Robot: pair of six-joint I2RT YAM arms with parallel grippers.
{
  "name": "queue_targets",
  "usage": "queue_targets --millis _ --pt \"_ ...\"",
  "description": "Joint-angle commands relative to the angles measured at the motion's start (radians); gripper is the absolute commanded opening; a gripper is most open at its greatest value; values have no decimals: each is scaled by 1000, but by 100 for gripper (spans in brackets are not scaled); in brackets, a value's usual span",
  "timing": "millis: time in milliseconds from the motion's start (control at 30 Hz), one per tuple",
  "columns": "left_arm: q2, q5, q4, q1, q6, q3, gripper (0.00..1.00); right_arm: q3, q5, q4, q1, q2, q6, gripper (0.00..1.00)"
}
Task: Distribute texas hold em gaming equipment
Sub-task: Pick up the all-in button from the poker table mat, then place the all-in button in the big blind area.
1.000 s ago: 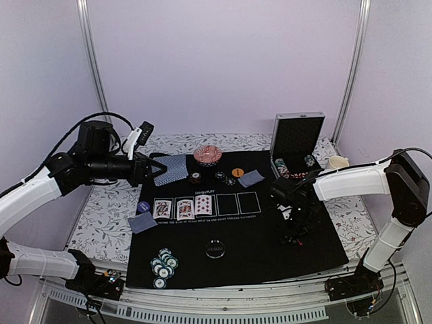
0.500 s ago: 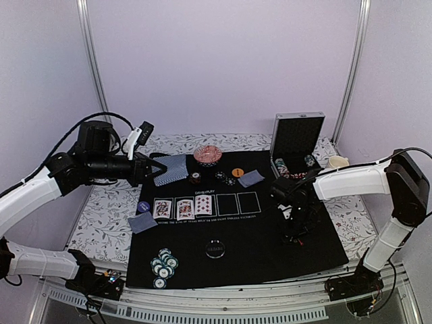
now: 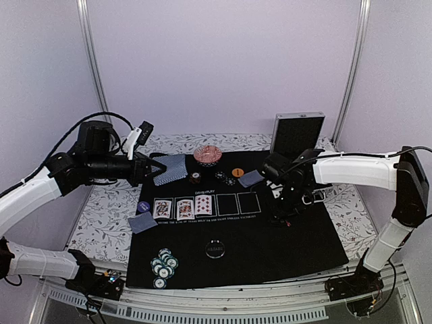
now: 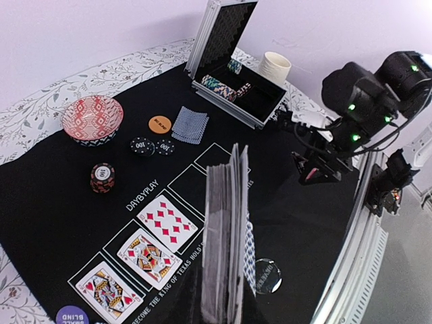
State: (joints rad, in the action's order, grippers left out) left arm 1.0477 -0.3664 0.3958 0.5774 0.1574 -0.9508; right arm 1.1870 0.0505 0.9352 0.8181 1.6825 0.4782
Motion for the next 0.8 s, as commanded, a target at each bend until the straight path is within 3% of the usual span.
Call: queue_targets --millis 0,233,467,767 --pt "-18 12 2 -5 -12 -7 0 159 34 -39 -1 34 -67 52" --pt "-29 23 2 -6 -13 -7 0 474 106 -26 -104 257 -194 52" --pt "-26 26 -3 -7 -12 -3 0 802 162 -122 -222 494 -322 50" --pt "-21 33 -1 -7 -15 -5 0 1082 188 -219 -294 806 -419 48"
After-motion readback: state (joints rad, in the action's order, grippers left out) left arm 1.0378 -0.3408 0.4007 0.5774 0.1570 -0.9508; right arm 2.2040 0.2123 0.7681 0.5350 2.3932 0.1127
